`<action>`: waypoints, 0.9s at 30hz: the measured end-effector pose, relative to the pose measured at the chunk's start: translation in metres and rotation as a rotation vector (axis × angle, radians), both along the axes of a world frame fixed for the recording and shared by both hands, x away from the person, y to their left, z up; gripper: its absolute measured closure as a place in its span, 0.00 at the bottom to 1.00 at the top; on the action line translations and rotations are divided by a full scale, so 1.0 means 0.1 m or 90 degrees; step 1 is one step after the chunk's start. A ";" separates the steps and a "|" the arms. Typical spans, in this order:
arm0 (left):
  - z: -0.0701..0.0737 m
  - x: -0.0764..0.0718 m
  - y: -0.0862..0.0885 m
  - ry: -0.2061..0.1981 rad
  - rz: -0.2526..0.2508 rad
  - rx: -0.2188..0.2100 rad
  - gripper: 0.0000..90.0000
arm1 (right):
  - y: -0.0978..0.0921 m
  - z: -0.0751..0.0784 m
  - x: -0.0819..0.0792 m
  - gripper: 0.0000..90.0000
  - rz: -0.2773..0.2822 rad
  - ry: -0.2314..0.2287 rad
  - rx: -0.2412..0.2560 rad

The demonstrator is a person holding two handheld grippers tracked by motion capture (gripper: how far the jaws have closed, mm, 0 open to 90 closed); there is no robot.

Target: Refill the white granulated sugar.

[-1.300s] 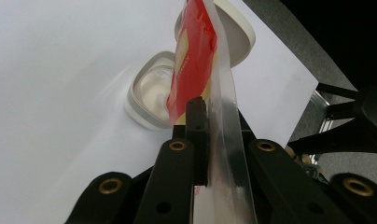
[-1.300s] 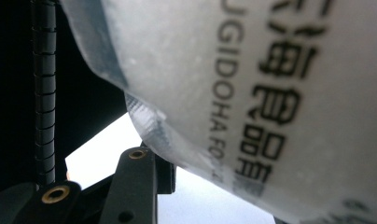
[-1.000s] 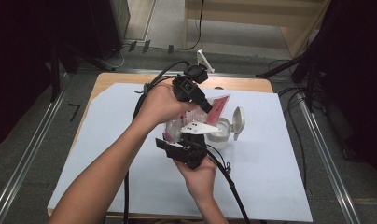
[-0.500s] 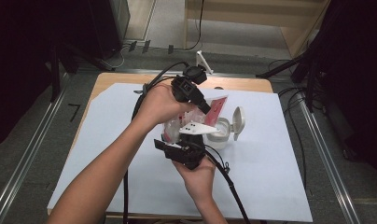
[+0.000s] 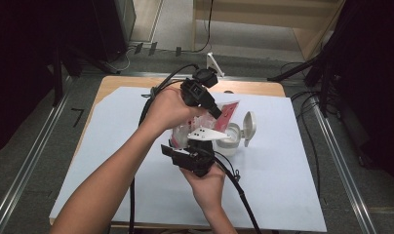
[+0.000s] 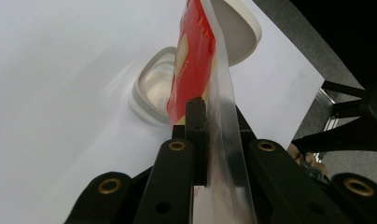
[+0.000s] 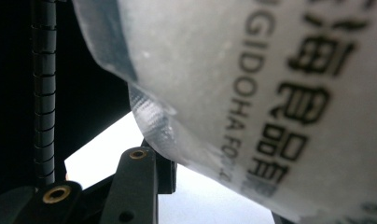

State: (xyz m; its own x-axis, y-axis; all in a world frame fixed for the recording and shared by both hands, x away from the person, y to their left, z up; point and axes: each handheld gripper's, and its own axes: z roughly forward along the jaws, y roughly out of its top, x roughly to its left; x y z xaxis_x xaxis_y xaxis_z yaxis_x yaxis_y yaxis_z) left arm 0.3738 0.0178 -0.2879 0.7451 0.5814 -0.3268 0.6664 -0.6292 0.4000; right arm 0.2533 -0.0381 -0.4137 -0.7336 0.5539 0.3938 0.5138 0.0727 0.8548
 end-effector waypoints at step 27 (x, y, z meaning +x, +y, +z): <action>0.01 0.00 -0.04 0.000 -0.002 -0.001 0.94 | -0.01 0.02 0.00 0.71 0.002 0.008 0.005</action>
State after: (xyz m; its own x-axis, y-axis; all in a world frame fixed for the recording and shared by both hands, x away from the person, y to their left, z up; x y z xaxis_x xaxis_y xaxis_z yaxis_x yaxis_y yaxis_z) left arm 0.3741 0.0140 -0.2866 0.7471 0.5781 -0.3281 0.6643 -0.6312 0.4005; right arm 0.2534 -0.0395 -0.4119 -0.7299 0.5490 0.4072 0.5242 0.0673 0.8489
